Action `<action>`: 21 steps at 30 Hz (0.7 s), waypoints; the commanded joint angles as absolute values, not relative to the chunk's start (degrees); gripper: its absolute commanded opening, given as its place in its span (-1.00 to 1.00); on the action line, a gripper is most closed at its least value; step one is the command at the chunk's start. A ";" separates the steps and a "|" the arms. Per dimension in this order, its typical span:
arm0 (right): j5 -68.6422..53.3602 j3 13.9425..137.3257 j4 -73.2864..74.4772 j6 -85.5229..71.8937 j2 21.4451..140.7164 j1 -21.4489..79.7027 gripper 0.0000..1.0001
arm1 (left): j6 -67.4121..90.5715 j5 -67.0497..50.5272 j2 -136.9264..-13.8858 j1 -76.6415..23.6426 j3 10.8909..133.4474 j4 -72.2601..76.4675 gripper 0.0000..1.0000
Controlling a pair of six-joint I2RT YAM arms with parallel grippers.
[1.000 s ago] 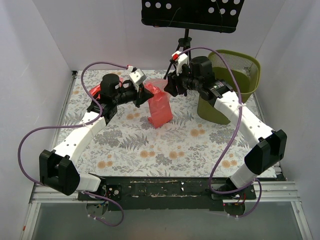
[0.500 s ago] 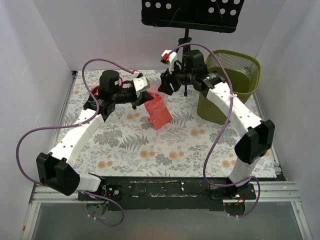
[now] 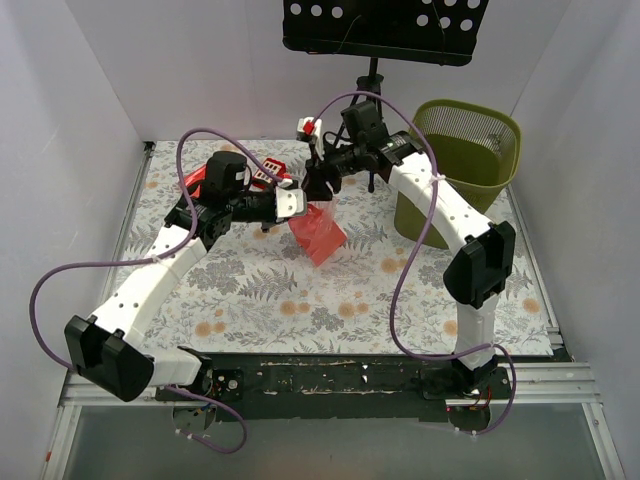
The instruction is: Put the trash bags into the trash bin
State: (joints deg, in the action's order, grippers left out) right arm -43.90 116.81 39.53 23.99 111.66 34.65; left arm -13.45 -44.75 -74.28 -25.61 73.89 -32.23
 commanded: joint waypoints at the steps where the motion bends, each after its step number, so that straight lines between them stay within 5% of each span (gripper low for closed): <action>1: -47.20 116.11 41.67 23.04 111.71 35.33 -0.13 | -17.84 -42.63 -70.75 -26.45 75.41 -34.80 -1.00; 5: -43.18 116.72 40.62 20.14 112.06 35.33 -0.97 | -16.45 -40.26 -69.61 -26.54 74.36 -35.16 -1.00; 13: -6.27 115.93 30.50 10.20 105.92 33.14 -0.97 | -1.86 -20.33 -64.17 -26.54 64.44 -27.52 -1.00; 21: 6.67 115.49 27.86 5.98 102.57 30.15 -0.97 | 18.43 -2.73 -66.80 -22.68 62.05 -25.05 -1.00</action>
